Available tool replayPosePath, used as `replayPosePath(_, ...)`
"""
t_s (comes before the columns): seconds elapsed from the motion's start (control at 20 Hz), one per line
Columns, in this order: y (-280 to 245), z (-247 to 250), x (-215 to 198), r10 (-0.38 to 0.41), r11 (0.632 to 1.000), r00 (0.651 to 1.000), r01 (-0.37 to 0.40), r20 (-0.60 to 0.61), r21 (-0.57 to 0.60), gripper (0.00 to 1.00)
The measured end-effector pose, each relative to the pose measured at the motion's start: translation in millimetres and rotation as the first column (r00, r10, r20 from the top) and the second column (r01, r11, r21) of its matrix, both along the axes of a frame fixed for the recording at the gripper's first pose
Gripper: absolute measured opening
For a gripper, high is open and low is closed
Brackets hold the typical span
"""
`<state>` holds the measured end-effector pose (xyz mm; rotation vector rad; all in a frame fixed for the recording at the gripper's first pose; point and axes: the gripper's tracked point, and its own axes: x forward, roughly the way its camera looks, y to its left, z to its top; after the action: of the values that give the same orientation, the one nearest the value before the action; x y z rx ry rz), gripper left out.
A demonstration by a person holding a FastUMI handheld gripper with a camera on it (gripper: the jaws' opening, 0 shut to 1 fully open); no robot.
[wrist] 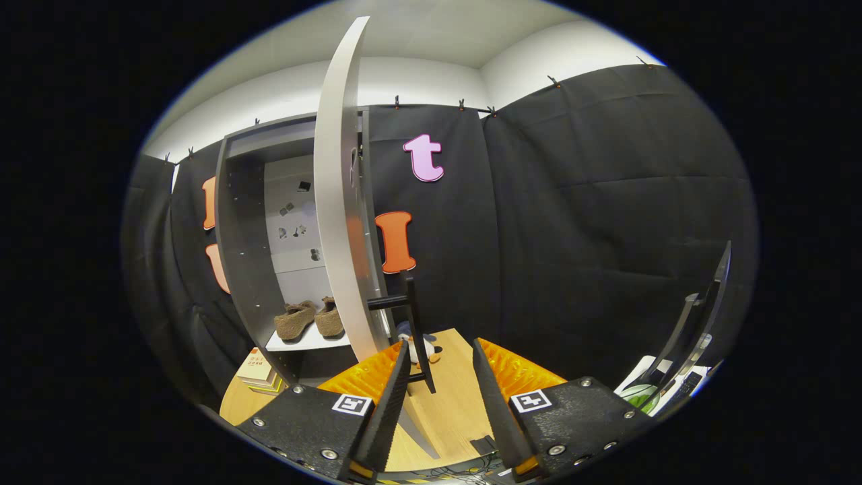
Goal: Open the shoe cabinet door, grab the shoes and put them into the shoe cabinet, then close the shoe cabinet door.
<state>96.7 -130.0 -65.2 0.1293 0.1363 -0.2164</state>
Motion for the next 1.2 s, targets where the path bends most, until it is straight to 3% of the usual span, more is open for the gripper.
replayPosePath(0.25,29,1,-2,0.055,0.998,0.998,-0.055,0.005,-0.006,0.61)
replayPosePath(0.45,66,2,1,0.159,0.987,0.987,-0.159,0.017,-0.002,0.61)
replayPosePath(0.75,131,7,15,0.344,0.939,0.937,-0.344,0.063,-0.008,0.61)
replayPosePath(1.2,198,15,51,0.484,0.871,0.867,-0.490,0.119,0.028,0.63)
